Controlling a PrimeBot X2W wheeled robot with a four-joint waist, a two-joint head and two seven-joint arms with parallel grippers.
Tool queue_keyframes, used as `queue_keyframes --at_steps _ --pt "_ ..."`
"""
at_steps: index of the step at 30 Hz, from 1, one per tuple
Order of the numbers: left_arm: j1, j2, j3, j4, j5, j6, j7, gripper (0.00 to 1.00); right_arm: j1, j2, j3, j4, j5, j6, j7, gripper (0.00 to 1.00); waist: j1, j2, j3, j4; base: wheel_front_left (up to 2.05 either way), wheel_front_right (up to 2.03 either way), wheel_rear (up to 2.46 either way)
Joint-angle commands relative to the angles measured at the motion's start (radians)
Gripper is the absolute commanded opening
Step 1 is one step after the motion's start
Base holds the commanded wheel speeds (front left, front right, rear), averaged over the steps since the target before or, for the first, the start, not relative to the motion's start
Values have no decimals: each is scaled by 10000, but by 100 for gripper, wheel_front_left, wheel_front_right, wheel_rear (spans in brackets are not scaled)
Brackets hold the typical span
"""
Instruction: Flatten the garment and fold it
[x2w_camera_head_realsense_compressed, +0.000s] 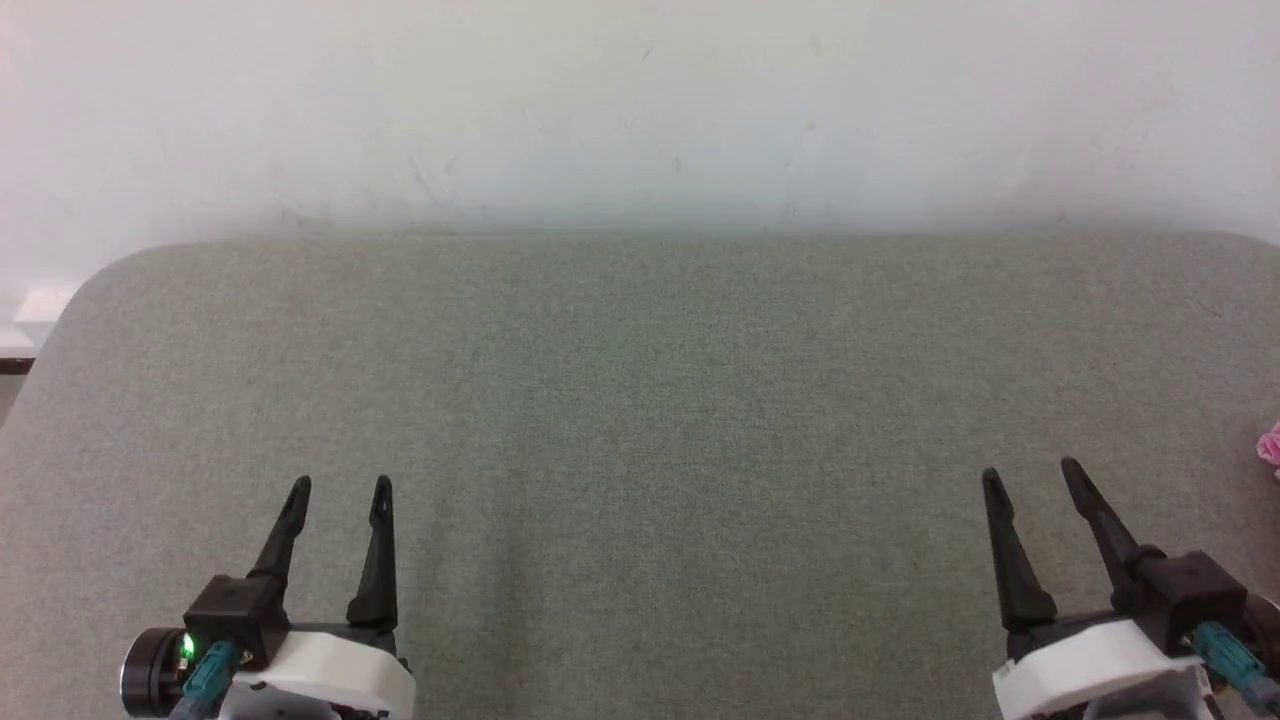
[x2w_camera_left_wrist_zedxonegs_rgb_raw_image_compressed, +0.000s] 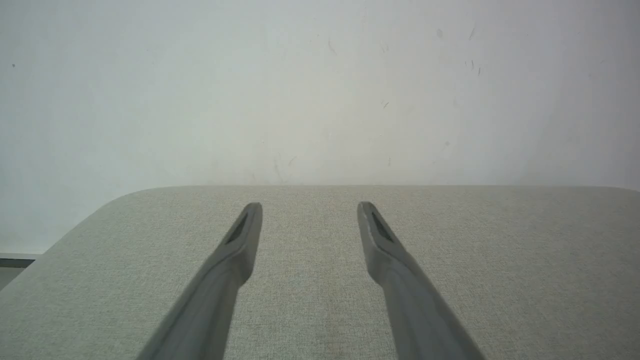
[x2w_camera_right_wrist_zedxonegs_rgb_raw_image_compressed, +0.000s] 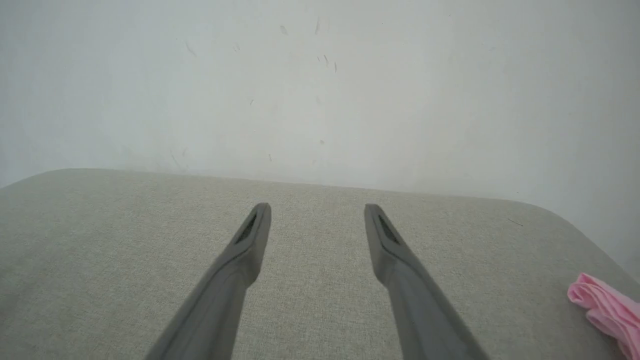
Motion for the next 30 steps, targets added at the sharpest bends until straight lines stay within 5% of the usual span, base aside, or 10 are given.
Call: queue_keyframes --at_steps 1,7,8,30 --pt "47 -40 44 26 50 -88 -47 100 242 45 -105 -79 40 -19 12 100 1 0 -52 -38 0 0 0" --pt "94 -96 119 203 51 -194 -47 100 482 59 -53 -149 353 -19 31 100 1 0 -141 -197 0 0 0" --pt "2 -80 67 188 10 -112 4 0 397 17 -67 -88 340 0 29 0 2 0 -124 -180 0 0 0" --pt "-27 -184 6 -32 204 7 405 0 228 18 -39 -100 193 -3 309 0 1 0 -141 -226 0 0 0"
